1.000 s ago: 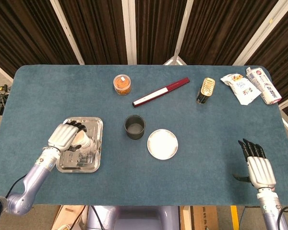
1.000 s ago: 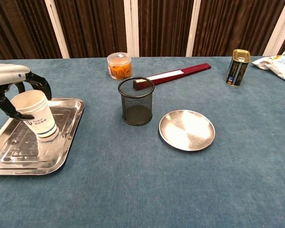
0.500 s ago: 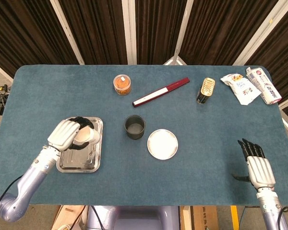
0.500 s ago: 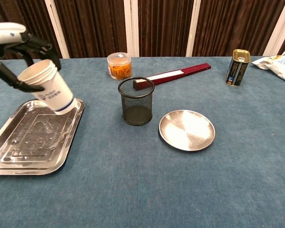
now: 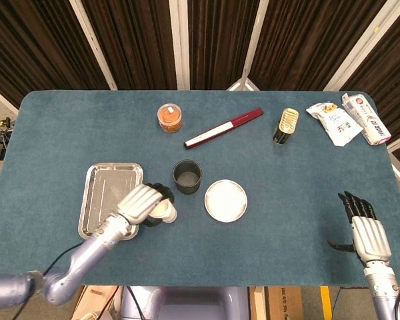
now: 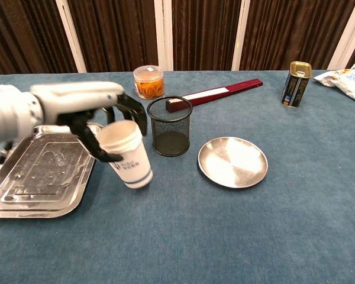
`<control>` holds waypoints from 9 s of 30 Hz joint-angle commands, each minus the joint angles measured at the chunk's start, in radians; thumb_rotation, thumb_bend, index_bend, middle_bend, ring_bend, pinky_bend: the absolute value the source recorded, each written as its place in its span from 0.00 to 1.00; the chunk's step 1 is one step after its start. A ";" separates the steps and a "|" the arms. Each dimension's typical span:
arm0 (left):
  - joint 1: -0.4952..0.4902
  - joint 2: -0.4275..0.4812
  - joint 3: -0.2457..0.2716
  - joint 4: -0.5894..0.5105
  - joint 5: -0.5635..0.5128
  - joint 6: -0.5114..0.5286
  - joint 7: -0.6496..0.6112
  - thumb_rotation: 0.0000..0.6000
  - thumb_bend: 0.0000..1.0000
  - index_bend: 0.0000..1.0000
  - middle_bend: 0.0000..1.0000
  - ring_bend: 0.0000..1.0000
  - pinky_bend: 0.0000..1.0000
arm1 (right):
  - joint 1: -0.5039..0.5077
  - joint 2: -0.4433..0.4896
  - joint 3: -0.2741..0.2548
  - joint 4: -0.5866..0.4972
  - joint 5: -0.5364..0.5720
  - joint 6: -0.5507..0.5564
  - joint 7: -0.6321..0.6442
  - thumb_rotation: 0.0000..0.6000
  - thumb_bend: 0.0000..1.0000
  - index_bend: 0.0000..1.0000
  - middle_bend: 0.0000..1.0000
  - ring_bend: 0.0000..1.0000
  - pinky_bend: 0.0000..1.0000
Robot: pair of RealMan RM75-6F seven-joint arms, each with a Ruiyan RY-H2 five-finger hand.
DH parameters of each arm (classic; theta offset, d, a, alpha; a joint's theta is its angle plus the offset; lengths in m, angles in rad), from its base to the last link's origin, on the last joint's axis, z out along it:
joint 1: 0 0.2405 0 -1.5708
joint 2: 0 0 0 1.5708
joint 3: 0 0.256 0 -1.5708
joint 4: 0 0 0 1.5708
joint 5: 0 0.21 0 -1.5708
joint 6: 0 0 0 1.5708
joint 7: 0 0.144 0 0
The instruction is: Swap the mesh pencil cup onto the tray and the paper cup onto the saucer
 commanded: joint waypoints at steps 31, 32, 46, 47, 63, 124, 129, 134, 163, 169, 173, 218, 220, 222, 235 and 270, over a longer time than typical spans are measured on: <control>-0.084 -0.040 -0.094 -0.017 -0.038 0.127 -0.027 1.00 0.00 0.25 0.02 0.00 0.13 | -0.018 -0.002 0.036 -0.002 0.031 -0.014 -0.034 1.00 0.00 0.00 0.00 0.00 0.00; -0.099 -0.048 -0.106 0.007 -0.056 0.111 -0.025 1.00 0.00 0.24 0.01 0.00 0.12 | -0.017 -0.004 0.039 0.002 0.036 -0.017 -0.037 1.00 0.00 0.00 0.00 0.00 0.00; -0.247 -0.153 -0.145 0.201 -0.283 -0.016 0.039 1.00 0.00 0.18 0.00 0.00 0.07 | -0.011 -0.012 0.056 0.022 0.084 -0.055 -0.055 1.00 0.00 0.00 0.00 0.00 0.00; -0.252 -0.161 -0.142 0.210 -0.288 -0.015 0.041 1.00 0.00 0.18 0.00 0.00 0.07 | -0.011 -0.008 0.055 0.020 0.085 -0.058 -0.053 1.00 0.00 0.00 0.00 0.00 0.00; -0.265 -0.241 -0.108 0.344 -0.276 0.022 0.043 1.00 0.09 0.18 0.00 0.00 0.10 | -0.025 0.011 0.059 0.009 0.076 -0.050 -0.028 1.00 0.00 0.00 0.00 0.00 0.00; -0.139 -0.014 -0.096 0.176 -0.097 0.138 -0.039 1.00 0.42 0.36 0.35 0.31 0.45 | -0.017 -0.001 0.064 0.022 0.065 -0.086 0.000 1.00 0.00 0.00 0.00 0.00 0.00; -0.073 0.113 -0.058 0.076 -0.079 0.145 -0.070 1.00 0.42 0.36 0.35 0.31 0.45 | -0.018 -0.002 0.062 0.018 0.060 -0.082 -0.006 1.00 0.00 0.00 0.00 0.00 0.00; -0.016 0.214 -0.003 0.014 -0.004 0.138 -0.125 1.00 0.42 0.36 0.34 0.31 0.45 | -0.020 -0.002 0.064 0.013 0.061 -0.077 -0.008 1.00 0.00 0.00 0.00 0.00 0.00; 0.112 0.184 0.109 0.240 0.214 0.086 -0.397 1.00 0.30 0.24 0.14 0.16 0.38 | -0.021 -0.004 0.063 0.012 0.060 -0.077 -0.009 1.00 0.00 0.00 0.00 0.00 0.00; 0.119 0.200 0.114 0.235 0.219 0.073 -0.388 1.00 0.24 0.20 0.07 0.09 0.32 | -0.020 0.002 0.060 0.006 0.062 -0.089 -0.009 1.00 0.00 0.00 0.00 0.00 0.00; 0.123 0.219 0.116 0.217 0.213 0.062 -0.376 1.00 0.18 0.19 0.04 0.03 0.27 | -0.020 0.007 0.061 0.001 0.064 -0.090 -0.007 1.00 0.00 0.00 0.00 0.00 0.00; 0.595 0.190 0.161 0.219 0.518 0.812 -0.245 1.00 0.07 0.20 0.01 0.00 0.16 | 0.513 -0.173 0.184 -0.238 0.052 -0.536 -0.355 1.00 0.00 0.00 0.01 0.04 0.00; 0.598 0.183 0.155 0.242 0.507 0.803 -0.266 1.00 0.08 0.20 0.01 0.00 0.16 | 0.533 -0.206 0.191 -0.224 0.067 -0.529 -0.373 1.00 0.00 0.00 0.03 0.06 0.00; 0.601 0.176 0.144 0.256 0.497 0.801 -0.271 1.00 0.09 0.20 0.01 0.00 0.16 | 0.551 -0.235 0.194 -0.213 0.083 -0.520 -0.402 1.00 0.00 0.00 0.04 0.07 0.00; 0.615 0.151 0.102 0.300 0.477 0.788 -0.308 1.00 0.09 0.20 0.01 0.00 0.16 | 0.689 -0.394 0.226 -0.169 0.252 -0.500 -0.540 1.00 0.00 0.00 0.09 0.15 0.02; 0.638 0.163 0.039 0.306 0.442 0.756 -0.338 1.00 0.09 0.23 0.01 0.00 0.16 | 0.794 -0.572 0.215 0.063 0.272 -0.424 -0.494 1.00 0.00 0.36 0.41 0.46 0.16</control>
